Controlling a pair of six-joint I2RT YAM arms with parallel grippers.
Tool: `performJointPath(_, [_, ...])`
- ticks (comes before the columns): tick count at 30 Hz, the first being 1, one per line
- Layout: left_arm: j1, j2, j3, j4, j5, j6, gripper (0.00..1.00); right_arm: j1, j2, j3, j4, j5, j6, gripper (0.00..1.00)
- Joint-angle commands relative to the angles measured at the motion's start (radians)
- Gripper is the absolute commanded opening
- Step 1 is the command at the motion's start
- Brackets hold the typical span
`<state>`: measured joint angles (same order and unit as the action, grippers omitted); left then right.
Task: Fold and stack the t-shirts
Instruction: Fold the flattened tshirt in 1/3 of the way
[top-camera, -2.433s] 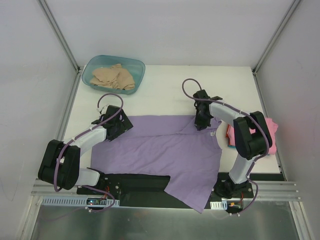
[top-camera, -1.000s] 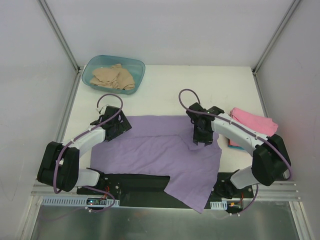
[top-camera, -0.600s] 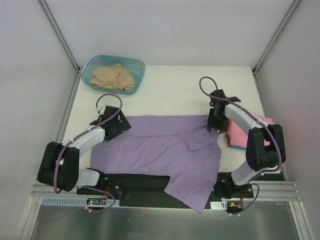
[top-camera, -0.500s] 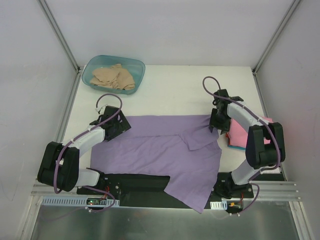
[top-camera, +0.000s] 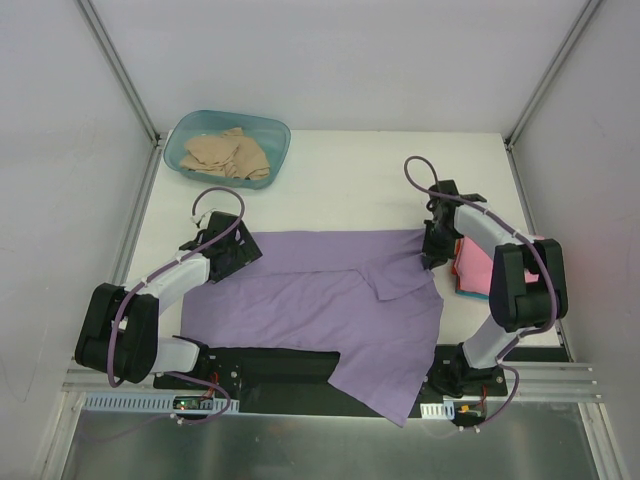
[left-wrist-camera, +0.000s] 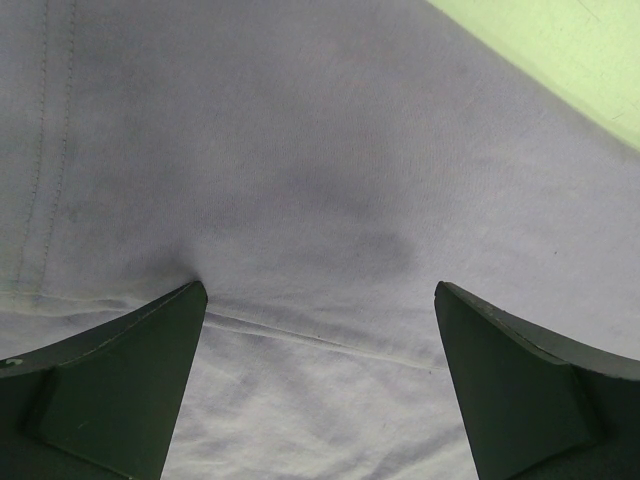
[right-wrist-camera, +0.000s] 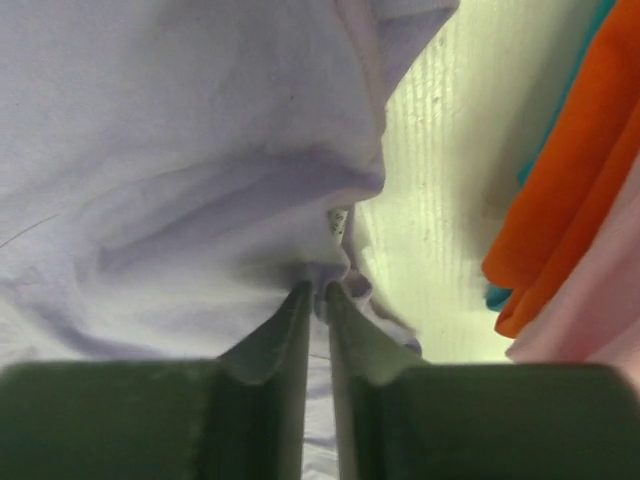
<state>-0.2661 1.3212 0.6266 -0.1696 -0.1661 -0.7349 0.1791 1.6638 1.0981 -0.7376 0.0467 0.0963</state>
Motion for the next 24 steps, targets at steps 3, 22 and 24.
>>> performJointPath(3, [0.016, -0.011, -0.007, -0.008, -0.013, 0.023, 0.99, -0.003, -0.113, -0.023, -0.086, -0.068, 0.023, 0.04])
performJointPath(22, [0.019, -0.007, -0.005, -0.01, -0.003, 0.026, 0.99, 0.0, -0.225, -0.047, -0.29, 0.041, 0.111, 0.46])
performJointPath(24, [0.019, -0.01, -0.005, -0.01, 0.002, 0.026, 1.0, 0.008, -0.23, -0.023, -0.292, 0.082, 0.103, 0.57])
